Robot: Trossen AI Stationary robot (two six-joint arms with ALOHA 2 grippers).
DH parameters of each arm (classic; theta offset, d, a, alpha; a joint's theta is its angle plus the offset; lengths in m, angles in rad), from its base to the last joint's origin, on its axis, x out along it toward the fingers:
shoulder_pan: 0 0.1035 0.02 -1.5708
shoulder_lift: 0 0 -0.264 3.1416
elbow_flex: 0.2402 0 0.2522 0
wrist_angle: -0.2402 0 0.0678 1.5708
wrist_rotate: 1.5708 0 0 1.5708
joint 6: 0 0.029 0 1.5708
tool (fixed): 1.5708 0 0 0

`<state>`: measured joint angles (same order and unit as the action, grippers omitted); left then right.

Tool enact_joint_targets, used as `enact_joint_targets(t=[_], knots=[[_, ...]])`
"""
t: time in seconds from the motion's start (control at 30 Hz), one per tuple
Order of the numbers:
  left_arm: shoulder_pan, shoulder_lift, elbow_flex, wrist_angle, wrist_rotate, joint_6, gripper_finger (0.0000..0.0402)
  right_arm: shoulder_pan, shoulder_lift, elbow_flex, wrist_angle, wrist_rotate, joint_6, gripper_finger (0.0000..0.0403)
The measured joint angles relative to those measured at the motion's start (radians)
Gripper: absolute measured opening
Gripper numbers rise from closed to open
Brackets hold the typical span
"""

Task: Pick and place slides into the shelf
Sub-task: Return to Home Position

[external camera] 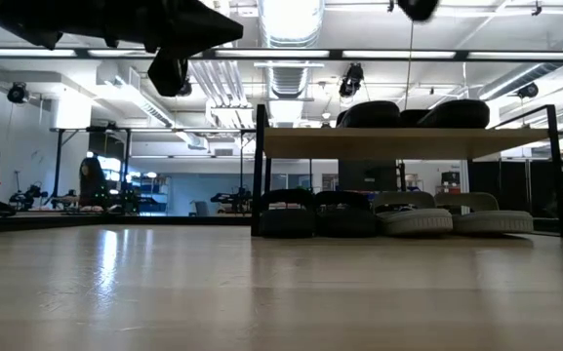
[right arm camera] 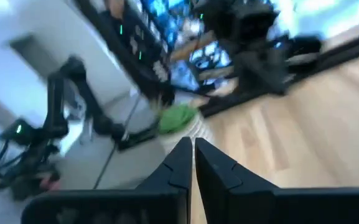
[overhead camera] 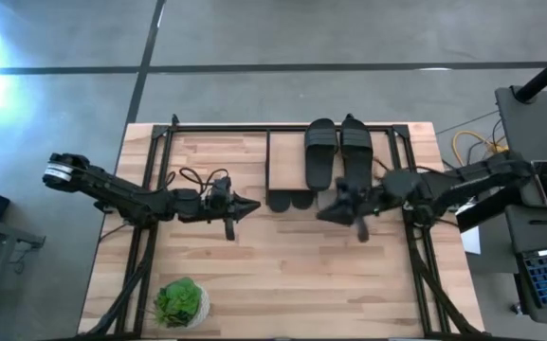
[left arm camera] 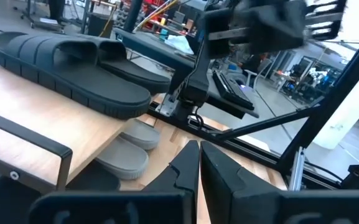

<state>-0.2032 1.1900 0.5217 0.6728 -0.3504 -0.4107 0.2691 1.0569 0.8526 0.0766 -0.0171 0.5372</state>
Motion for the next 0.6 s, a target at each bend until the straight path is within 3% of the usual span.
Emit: enact_joint_targets(t=[0.13,0.3,0.47,0.6], knots=[[0.001,0.000,-0.002,0.000,-0.001,0.009,0.0000,-0.027,-0.215,-0.207,0.122,-0.005,-0.048,0.0013],[0.001,0.000,-0.008,-0.004,-0.002,0.027,0.0000,-0.021,-0.453,-0.404,0.151,0.028,-0.003,0.0013],[0.005,0.000,-0.011,-0.010,-0.005,0.134,0.0000,0.001,-0.566,-0.533,0.194,0.024,-0.003,0.0013],[0.034,0.000,-0.014,-0.008,-0.032,0.134,0.0000,0.002,-0.613,-0.642,0.219,0.123,-0.001,0.0013]])
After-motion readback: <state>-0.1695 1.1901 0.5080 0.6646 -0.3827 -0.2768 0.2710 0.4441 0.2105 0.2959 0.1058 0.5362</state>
